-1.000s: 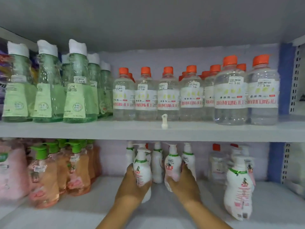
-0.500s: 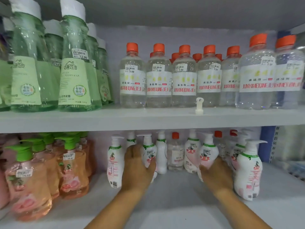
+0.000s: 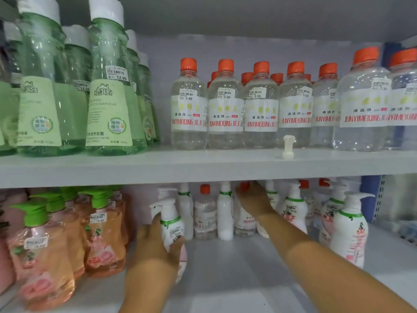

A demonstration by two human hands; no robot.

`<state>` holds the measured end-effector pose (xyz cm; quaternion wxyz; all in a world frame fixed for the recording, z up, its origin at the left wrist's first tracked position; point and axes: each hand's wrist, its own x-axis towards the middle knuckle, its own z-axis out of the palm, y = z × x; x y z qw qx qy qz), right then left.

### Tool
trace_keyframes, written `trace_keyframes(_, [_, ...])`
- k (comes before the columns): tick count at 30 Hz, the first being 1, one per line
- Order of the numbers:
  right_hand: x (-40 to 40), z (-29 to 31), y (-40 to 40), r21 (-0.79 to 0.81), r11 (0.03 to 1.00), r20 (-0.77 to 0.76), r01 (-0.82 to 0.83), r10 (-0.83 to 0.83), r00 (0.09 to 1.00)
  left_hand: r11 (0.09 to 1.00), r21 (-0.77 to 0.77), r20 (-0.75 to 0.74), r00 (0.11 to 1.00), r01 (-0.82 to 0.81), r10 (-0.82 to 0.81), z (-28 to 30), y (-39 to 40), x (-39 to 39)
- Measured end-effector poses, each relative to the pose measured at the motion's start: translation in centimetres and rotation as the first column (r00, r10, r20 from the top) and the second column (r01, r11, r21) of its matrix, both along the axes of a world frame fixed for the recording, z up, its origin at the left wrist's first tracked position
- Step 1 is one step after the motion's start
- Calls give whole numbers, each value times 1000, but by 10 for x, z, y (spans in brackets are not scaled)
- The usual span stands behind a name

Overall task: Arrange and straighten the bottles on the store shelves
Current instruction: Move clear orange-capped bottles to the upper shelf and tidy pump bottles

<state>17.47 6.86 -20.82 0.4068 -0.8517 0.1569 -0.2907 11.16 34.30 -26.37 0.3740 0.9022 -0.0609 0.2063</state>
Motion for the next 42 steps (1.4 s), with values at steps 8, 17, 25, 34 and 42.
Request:
trace_keyframes(8, [-19, -3, -4, -206, 978, -76, 41, -57, 995, 934, -179, 566, 809, 309, -159, 7, -39, -29])
trace_keyframes(17, [-116, -7, -19, -148, 982, -20, -119, 117, 993, 966, -172, -4, 980, 196, -199, 48, -122, 84])
trace_keyframes(25, [-148, -29, -34, -16, 992, 57, -125, 125, 990, 1000, -13, -7, 1000, 17, -17, 48, -125, 92])
trace_keyframes(34, [-154, -50, -18, 196, 966, 227, -169, 123, 966, 879, -335, 81, 940, 338, -331, 35, -77, 3])
trace_keyframes(42, [-175, -95, -20, 356, 883, 66, -304, 301, 951, 746, -490, -45, 842, 451, -538, -21, -57, -44])
